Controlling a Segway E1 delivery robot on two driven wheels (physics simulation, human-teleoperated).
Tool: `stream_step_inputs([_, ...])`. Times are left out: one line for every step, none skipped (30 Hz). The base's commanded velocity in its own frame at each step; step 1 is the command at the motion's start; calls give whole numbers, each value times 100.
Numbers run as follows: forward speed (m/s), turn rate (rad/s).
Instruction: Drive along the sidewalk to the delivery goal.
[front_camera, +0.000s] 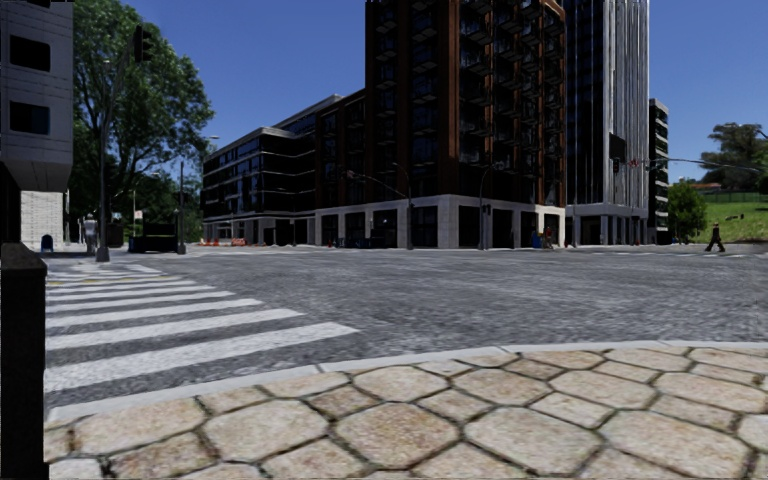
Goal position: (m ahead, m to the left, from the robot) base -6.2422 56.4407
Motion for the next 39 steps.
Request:
stream_step_inputs([157, 0])
stream_step_inputs([157, 0])
stream_step_inputs([157, 0])
stream_step_inputs([157, 0])
stream_step_inputs([157, 0])
stream_step_inputs([157, 11])
stream_step_inputs([157, 11])
stream_step_inputs([157, 60])
stream_step_inputs([157, 86])
stream_step_inputs([157, 120])
stream_step_inputs([157, 120])
stream_step_inputs([157, 120])
stream_step_inputs([157, 120])
stream_step_inputs([157, 120])
stream_step_inputs([157, 120])
stream_step_inputs([157, 120])
stream_step_inputs([157, 120])
stream_step_inputs([157, 120])
stream_step_inputs([157, 120])
stream_step_inputs([157, 120])
stream_step_inputs([157, 120])
stream_step_inputs([157, 120])
stream_step_inputs([157, 120])
stream_step_inputs([157, 120])
stream_step_inputs([157, 120])
stream_step_inputs([157, 120])
stream_step_inputs([157, 120])
stream_step_inputs([157, 116])
stream_step_inputs([157, 109])
stream_step_inputs([157, 99])
stream_step_inputs([157, 92])
stream_step_inputs([157, 80])
stream_step_inputs([157, 80])
stream_step_inputs([157, 33])
stream_step_inputs([157, 16])
stream_step_inputs([157, 5])
stream_step_inputs([157, 0])
stream_step_inputs([157, 0])
stream_step_inputs([157, 0])
